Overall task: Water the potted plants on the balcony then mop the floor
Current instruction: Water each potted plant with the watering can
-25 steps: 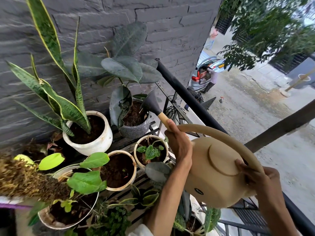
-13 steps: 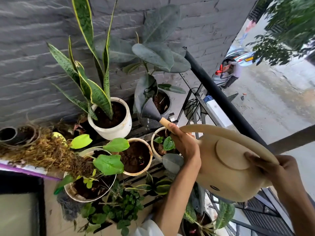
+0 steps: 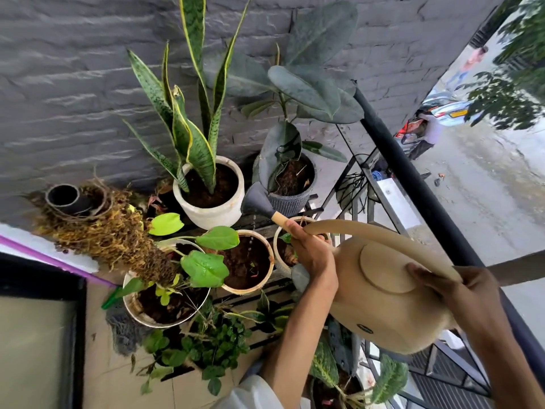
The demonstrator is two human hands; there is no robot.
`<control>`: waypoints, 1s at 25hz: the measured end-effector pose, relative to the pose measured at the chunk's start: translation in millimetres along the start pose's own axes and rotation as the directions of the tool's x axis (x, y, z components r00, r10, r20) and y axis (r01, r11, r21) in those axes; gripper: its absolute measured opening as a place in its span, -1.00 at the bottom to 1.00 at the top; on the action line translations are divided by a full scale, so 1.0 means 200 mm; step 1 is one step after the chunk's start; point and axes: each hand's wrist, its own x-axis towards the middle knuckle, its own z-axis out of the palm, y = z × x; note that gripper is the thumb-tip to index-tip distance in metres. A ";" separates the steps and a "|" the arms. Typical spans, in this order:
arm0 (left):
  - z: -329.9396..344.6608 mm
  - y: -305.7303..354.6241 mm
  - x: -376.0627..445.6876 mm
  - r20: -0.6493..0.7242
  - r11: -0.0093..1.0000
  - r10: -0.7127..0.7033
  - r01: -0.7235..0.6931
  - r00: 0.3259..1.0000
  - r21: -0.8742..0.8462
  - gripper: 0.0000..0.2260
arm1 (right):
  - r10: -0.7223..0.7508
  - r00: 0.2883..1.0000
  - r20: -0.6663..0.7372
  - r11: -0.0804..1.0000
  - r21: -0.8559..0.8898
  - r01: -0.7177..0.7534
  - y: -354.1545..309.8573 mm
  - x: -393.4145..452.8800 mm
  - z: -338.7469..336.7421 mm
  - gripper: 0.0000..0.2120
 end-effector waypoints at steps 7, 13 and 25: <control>-0.07 -0.01 0.02 -0.057 1.000 -0.028 0.027 0.998 -0.017 -0.11 | 0.028 0.999 0.026 0.999 -0.021 -0.027 0.02 0.01 0.03 -0.87; -0.14 -0.07 0.03 -0.151 0.999 -0.048 0.051 0.987 0.014 -0.12 | 0.080 0.995 0.065 0.995 -0.060 -0.076 0.08 0.01 0.05 -0.78; -0.27 -0.09 0.21 -0.168 0.992 -0.128 0.124 0.977 -0.033 -0.33 | 0.012 0.998 0.057 0.991 -0.135 -0.004 0.11 0.00 0.18 -0.66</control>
